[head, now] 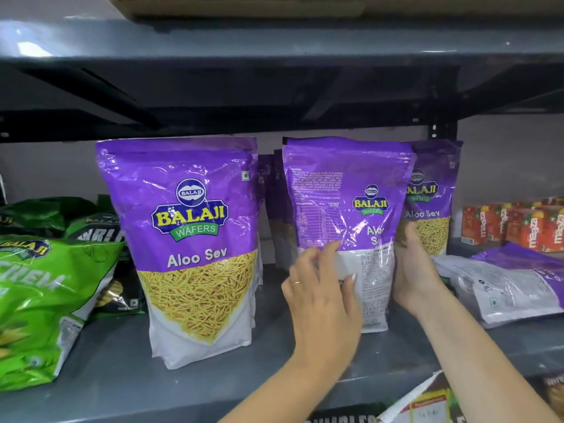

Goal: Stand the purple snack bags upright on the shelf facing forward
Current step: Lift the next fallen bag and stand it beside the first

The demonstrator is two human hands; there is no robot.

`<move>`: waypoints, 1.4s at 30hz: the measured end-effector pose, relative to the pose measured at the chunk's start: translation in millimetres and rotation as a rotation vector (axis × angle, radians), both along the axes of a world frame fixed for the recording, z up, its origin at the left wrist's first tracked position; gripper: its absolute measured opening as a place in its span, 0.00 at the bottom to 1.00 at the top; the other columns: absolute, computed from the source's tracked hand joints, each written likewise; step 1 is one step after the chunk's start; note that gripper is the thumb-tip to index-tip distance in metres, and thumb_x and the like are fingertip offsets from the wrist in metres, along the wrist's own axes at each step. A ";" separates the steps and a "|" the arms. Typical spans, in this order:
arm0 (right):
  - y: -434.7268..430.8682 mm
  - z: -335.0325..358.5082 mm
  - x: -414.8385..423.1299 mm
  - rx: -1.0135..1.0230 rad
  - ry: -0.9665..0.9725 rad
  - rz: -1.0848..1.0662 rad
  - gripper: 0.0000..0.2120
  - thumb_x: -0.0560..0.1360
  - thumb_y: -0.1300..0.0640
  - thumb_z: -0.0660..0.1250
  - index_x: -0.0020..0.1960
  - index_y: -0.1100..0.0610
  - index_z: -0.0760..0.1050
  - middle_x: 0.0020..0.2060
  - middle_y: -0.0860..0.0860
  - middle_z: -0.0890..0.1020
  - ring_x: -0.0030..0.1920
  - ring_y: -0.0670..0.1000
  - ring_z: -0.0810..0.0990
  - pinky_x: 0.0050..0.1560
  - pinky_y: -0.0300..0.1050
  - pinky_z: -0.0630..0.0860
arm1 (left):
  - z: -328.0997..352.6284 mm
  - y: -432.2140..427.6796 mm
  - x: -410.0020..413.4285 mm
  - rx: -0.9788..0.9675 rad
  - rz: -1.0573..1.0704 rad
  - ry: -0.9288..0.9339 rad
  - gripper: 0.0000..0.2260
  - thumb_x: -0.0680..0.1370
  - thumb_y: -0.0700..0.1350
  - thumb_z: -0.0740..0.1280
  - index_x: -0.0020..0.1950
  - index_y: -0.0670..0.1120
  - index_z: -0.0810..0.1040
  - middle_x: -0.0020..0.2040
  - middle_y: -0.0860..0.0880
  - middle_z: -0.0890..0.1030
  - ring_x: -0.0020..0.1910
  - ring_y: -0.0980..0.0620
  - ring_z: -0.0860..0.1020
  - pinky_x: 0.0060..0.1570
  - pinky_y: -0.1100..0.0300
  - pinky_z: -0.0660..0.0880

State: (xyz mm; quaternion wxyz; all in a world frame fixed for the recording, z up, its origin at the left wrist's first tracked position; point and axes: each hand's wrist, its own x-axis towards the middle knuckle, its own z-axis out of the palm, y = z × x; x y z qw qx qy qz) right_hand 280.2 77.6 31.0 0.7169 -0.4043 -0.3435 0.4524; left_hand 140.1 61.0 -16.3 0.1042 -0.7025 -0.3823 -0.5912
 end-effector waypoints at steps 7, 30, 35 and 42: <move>-23.0 -20.9 -14.6 0.149 -0.074 -0.398 0.27 0.81 0.42 0.46 0.40 0.52 0.79 0.25 0.44 0.82 0.30 0.47 0.75 0.37 0.46 0.66 | 23.6 15.1 -19.8 -0.560 -0.558 -0.043 0.37 0.71 0.72 0.53 0.77 0.62 0.46 0.74 0.60 0.65 0.71 0.52 0.69 0.67 0.58 0.66; 5.8 -16.9 -21.4 0.182 -0.257 -0.114 0.16 0.79 0.47 0.59 0.46 0.54 0.81 0.44 0.48 0.87 0.45 0.46 0.85 0.48 0.45 0.78 | 30.5 48.2 -41.3 -0.709 -0.543 -0.409 0.28 0.63 0.52 0.80 0.58 0.48 0.75 0.55 0.53 0.83 0.56 0.56 0.80 0.61 0.54 0.75; 6.1 -14.1 -34.7 0.102 -0.269 -0.206 0.18 0.79 0.46 0.60 0.42 0.57 0.79 0.43 0.53 0.86 0.44 0.51 0.83 0.51 0.49 0.79 | 31.6 46.4 -42.5 -0.637 -0.530 -0.436 0.32 0.62 0.56 0.78 0.62 0.52 0.71 0.60 0.54 0.81 0.60 0.56 0.78 0.65 0.54 0.73; -29.1 8.6 4.3 0.060 -0.958 -0.446 0.17 0.78 0.46 0.60 0.56 0.55 0.79 0.51 0.53 0.84 0.53 0.54 0.80 0.52 0.46 0.73 | 8.6 18.2 -32.8 -0.403 -0.271 -0.307 0.30 0.77 0.56 0.65 0.74 0.45 0.60 0.74 0.46 0.65 0.72 0.49 0.64 0.68 0.64 0.58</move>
